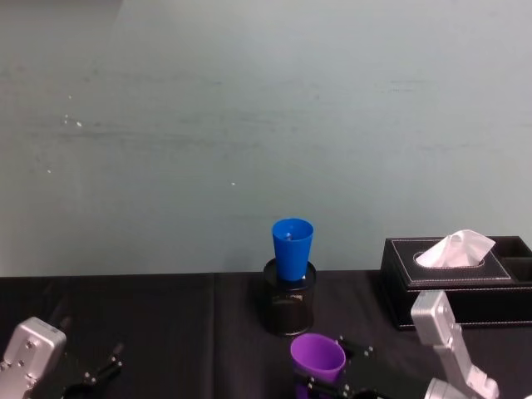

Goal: Pick up one cup with a gripper and tap it against the other cup.

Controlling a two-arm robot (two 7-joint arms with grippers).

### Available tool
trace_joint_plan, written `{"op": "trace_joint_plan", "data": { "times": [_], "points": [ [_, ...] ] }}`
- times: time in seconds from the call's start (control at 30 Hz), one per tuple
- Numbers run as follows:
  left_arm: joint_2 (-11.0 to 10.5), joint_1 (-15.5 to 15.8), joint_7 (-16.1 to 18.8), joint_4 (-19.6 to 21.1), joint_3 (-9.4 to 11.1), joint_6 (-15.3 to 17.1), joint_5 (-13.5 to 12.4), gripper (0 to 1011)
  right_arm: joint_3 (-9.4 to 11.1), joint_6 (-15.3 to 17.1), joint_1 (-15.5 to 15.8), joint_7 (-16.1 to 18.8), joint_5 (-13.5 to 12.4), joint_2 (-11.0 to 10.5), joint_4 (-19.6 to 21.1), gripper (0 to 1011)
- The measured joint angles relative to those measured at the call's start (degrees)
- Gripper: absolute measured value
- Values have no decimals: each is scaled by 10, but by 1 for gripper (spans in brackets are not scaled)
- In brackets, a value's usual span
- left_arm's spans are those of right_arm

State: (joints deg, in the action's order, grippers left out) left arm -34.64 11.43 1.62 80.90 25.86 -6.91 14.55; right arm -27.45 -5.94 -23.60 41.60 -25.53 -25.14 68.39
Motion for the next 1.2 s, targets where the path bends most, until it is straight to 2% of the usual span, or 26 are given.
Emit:
{"op": "trace_joint_plan", "data": {
  "times": [0.17,0.4,0.9,1.2],
  "points": [
    [0,0,0,0,0,0,0,1000,2,25,-9,-8,-8,-10,35,734],
    [0,0,0,0,0,0,0,1000,2,42,-21,-13,-18,-21,67,734],
    [0,0,0,0,0,0,0,1000,-11,57,-44,-18,-27,-33,85,734],
    [0,0,0,0,0,0,0,1000,-13,68,-47,-21,-37,-36,91,734]
  ]
}}
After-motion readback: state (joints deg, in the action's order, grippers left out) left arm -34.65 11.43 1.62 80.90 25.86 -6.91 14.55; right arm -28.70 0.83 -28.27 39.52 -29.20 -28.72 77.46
